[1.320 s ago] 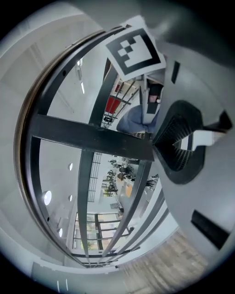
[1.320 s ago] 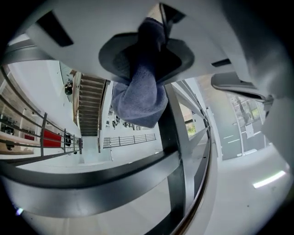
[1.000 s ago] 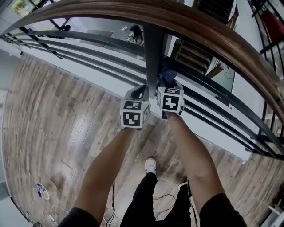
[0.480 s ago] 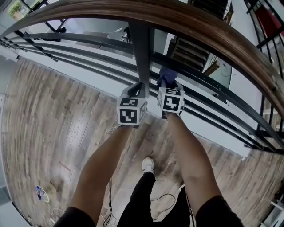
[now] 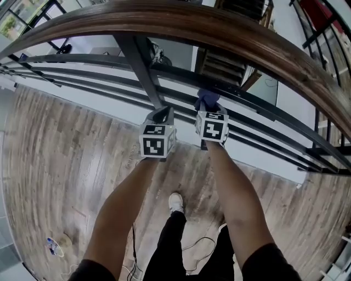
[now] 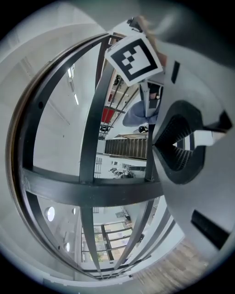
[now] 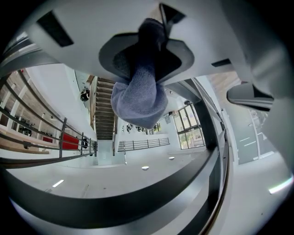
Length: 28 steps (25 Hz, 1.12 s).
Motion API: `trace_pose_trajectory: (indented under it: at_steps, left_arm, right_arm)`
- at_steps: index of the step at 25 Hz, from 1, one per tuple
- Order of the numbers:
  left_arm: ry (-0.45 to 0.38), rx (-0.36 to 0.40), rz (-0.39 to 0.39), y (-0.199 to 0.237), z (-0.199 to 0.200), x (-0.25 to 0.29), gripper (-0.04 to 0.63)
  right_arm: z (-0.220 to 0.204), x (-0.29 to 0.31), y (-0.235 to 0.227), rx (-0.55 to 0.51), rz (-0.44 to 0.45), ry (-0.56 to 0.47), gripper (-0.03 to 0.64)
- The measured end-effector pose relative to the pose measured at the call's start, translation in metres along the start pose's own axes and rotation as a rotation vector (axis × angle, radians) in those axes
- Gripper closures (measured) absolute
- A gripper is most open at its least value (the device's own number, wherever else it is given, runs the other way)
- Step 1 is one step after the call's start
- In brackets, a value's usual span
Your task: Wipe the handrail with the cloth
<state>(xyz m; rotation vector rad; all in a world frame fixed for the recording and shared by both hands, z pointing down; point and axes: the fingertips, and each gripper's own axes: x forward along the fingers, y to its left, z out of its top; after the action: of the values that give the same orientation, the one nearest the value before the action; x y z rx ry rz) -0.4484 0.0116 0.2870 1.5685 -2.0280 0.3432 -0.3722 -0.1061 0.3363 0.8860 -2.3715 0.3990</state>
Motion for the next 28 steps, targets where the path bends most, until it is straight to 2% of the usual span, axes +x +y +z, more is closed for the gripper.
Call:
trace_pose_trajectory:
  at_steps: [4, 15, 21, 28]
  left_arm:
    - [0.005, 0.040, 0.001, -0.042, -0.003, 0.013, 0.594]
    - [0.073, 0.097, -0.072, -0.184, -0.014, 0.038, 0.594]
    - [0.115, 0.146, -0.144, -0.276, -0.025, 0.052, 0.594]
    - [0.125, 0.155, -0.199, -0.375, -0.036, 0.074, 0.594]
  right_arm:
    - [-0.013, -0.021, -0.046, 0.009, -0.013, 0.000, 0.525]
    - [-0.056, -0.101, -0.204, 0.086, -0.098, 0.072, 0.525]
    - [-0.078, -0.145, -0.292, 0.131, -0.139, 0.082, 0.525]
    - [-0.100, -0.186, -0.383, 0.133, -0.173, 0.082, 0.525]
